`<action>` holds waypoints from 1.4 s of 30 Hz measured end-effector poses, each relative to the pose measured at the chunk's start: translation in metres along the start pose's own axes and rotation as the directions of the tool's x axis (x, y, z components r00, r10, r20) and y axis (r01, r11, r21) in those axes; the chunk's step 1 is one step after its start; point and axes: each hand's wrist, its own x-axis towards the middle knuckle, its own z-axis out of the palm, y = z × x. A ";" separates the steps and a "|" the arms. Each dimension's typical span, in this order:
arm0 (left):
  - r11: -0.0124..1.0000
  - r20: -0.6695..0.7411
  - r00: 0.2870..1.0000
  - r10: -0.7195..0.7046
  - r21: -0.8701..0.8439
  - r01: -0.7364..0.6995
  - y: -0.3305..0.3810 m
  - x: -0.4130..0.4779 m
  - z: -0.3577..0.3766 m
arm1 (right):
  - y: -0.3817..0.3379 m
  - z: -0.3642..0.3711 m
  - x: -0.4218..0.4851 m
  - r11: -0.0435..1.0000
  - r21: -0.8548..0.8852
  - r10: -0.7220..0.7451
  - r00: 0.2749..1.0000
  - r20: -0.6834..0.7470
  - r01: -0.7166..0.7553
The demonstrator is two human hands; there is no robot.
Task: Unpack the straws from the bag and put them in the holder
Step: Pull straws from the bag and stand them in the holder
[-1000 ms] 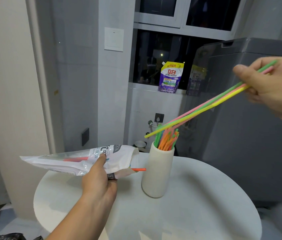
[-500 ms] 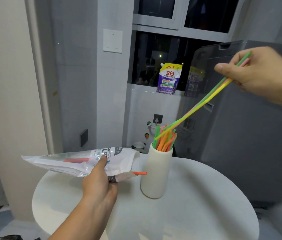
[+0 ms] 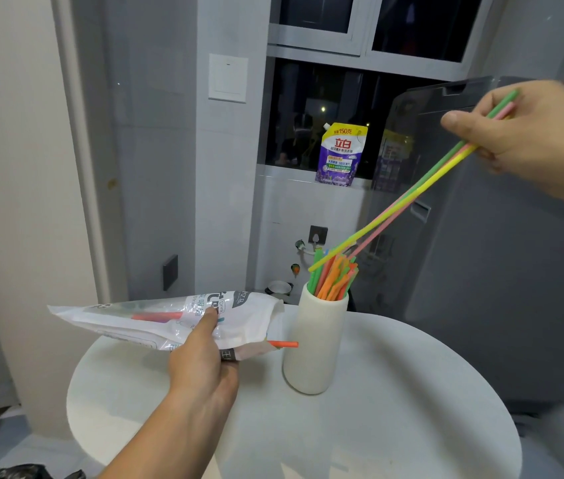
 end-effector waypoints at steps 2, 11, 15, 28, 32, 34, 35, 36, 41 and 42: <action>1.000 0.000 1.000 0.003 0.000 -0.003 0.001 0.000 -0.001 | 0.002 -0.004 0.004 1.000 0.017 0.019 0.999 -0.045 -0.018; 1.000 -0.013 1.000 -0.008 0.008 0.008 0.000 -0.001 0.001 | -0.003 0.001 0.006 0.999 0.014 0.029 1.000 -0.010 -0.029; 1.000 -0.018 1.000 -0.005 0.004 0.005 0.001 -0.002 0.002 | -0.004 0.008 0.002 0.998 -0.052 0.026 0.999 0.040 -0.024; 1.000 -0.022 1.000 -0.002 -0.002 0.002 0.001 -0.003 0.003 | 0.004 -0.005 0.009 0.995 -0.055 0.081 0.997 -0.012 -0.081; 1.000 -0.022 1.000 -0.001 -0.004 0.001 0.001 -0.003 0.003 | 0.007 0.001 0.007 0.996 -0.027 0.086 0.996 -0.013 -0.086; 1.000 -0.025 1.000 -0.002 -0.009 0.002 0.002 -0.003 0.003 | 0.007 0.001 0.007 0.996 -0.015 0.088 0.996 -0.025 -0.089; 1.000 -0.024 1.000 -0.003 -0.009 0.003 0.002 -0.004 0.002 | 0.007 0.000 0.007 0.995 -0.014 0.094 0.995 -0.026 -0.094; 1.000 -0.022 1.000 -0.005 -0.007 0.005 0.003 -0.004 0.002 | 0.006 0.000 0.008 0.995 -0.011 0.098 0.995 -0.027 -0.098; 1.000 -0.023 1.000 -0.012 0.001 0.012 0.001 -0.003 0.002 | 0.000 0.001 0.011 0.994 -0.001 0.112 0.994 -0.017 -0.112; 1.000 -0.026 1.000 -0.010 -0.002 0.010 0.001 -0.003 0.002 | 0.001 0.003 0.012 0.993 0.002 0.119 0.993 -0.010 -0.119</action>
